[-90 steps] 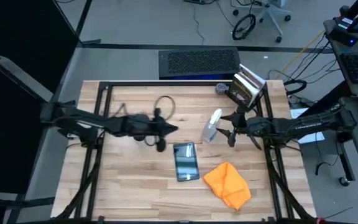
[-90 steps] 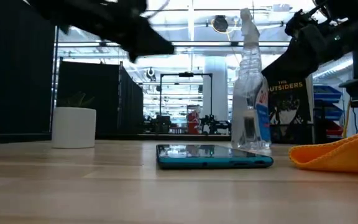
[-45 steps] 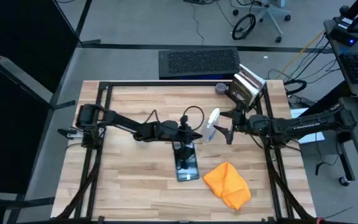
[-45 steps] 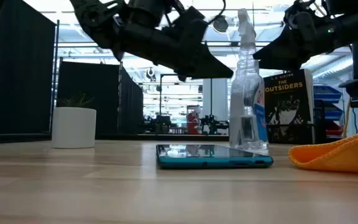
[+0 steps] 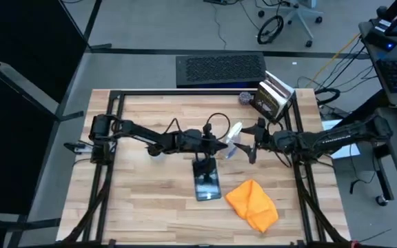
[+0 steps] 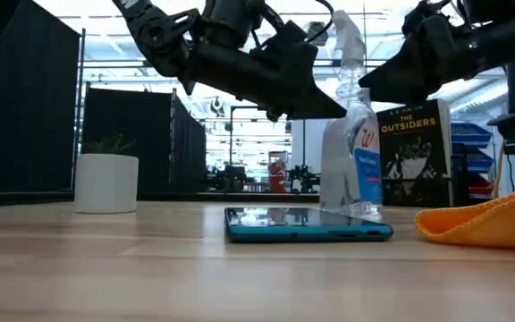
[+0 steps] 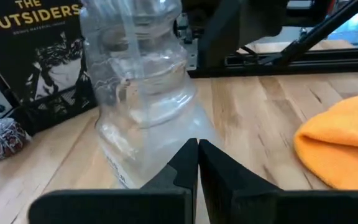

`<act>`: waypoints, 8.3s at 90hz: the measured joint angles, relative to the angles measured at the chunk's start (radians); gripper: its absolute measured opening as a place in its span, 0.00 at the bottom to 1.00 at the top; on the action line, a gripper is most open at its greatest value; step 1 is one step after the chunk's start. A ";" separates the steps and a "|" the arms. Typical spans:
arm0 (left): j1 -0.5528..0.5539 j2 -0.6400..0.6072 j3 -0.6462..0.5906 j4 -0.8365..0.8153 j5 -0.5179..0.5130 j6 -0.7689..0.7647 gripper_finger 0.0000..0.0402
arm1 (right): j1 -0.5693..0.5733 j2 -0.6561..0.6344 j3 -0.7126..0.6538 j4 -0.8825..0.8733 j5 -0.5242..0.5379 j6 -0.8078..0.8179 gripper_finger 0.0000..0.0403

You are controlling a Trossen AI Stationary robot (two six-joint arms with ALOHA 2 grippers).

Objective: Apply microfiber cloth
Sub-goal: Spray the front tablet using the spray bottle

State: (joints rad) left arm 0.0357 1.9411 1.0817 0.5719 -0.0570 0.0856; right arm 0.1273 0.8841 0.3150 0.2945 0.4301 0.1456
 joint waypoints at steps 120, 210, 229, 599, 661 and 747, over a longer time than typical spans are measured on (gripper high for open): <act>-0.022 -0.010 -0.002 -0.130 -0.074 0.080 0.00 | 0.082 0.004 0.066 -0.400 0.034 0.238 0.70; -0.095 0.001 0.000 -0.008 -0.004 0.006 0.00 | 0.293 0.029 0.152 -0.560 -0.007 0.460 0.70; -0.087 0.001 0.000 -0.016 -0.015 0.006 0.00 | 0.285 0.023 0.153 -0.519 -0.006 0.431 0.70; -0.463 -0.039 0.002 -0.840 -0.253 -1.384 0.64 | 0.434 0.835 0.153 0.270 0.094 0.773 0.28; -0.435 0.016 0.000 -0.714 -0.278 -1.424 0.64 | 0.380 1.027 0.283 0.347 0.101 0.470 0.00; -0.443 0.011 0.002 -0.460 -0.231 -1.245 0.64 | 0.417 1.033 0.284 0.390 0.079 0.237 0.00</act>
State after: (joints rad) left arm -0.4072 1.9522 1.0841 0.1114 -0.2881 -1.1597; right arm 0.5446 1.9167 0.5995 0.6846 0.5091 0.3828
